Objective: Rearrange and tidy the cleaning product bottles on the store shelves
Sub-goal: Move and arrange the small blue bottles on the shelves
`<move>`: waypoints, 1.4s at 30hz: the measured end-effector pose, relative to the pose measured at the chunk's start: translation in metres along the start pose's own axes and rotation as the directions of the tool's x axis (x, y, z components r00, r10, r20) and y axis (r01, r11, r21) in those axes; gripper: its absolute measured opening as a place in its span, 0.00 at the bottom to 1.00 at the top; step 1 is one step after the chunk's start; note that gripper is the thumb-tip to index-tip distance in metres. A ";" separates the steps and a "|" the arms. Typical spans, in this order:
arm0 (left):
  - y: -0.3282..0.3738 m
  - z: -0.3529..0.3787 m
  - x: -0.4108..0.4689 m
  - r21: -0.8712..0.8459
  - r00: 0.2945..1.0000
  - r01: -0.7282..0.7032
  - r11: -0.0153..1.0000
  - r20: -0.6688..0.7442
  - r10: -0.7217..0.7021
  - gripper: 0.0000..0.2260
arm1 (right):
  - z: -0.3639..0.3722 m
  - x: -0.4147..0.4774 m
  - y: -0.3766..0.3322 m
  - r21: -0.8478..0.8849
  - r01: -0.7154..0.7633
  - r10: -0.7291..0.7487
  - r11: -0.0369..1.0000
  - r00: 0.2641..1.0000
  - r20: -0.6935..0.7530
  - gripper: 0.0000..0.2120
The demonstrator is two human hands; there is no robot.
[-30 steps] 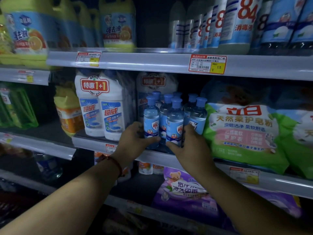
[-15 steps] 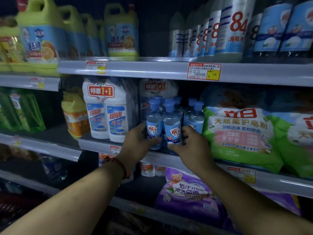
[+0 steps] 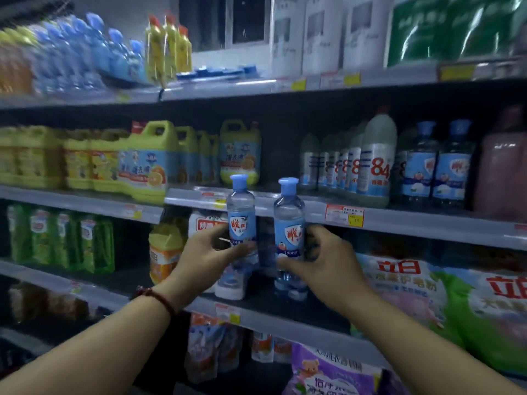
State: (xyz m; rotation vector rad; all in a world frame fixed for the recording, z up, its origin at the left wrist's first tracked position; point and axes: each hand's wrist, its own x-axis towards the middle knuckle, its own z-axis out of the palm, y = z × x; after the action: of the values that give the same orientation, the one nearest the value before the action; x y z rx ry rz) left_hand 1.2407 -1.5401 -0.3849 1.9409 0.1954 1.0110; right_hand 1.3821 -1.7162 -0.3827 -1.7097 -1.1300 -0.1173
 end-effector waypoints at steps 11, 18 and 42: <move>0.067 -0.087 0.138 -0.065 0.957 0.277 0.959 -0.064 -0.281 0.14 | -0.010 0.159 -0.105 0.138 -0.179 0.173 0.974 0.983 0.059 0.18; 0.044 -0.102 0.224 -0.086 0.936 0.340 0.937 -0.064 -0.346 0.14 | 0.027 0.265 -0.085 0.120 -0.287 0.277 0.950 0.956 0.092 0.23; -0.112 -0.098 0.310 0.384 0.984 0.046 0.922 0.141 -0.108 0.17 | 0.136 0.339 0.006 -0.244 -0.169 0.182 0.955 0.983 0.033 0.28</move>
State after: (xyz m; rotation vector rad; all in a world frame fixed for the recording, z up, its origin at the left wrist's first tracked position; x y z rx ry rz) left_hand 1.4001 -1.2579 -0.2704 2.3349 0.3987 0.8017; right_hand 1.5164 -1.3990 -0.2599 -2.0325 -1.0306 -0.0992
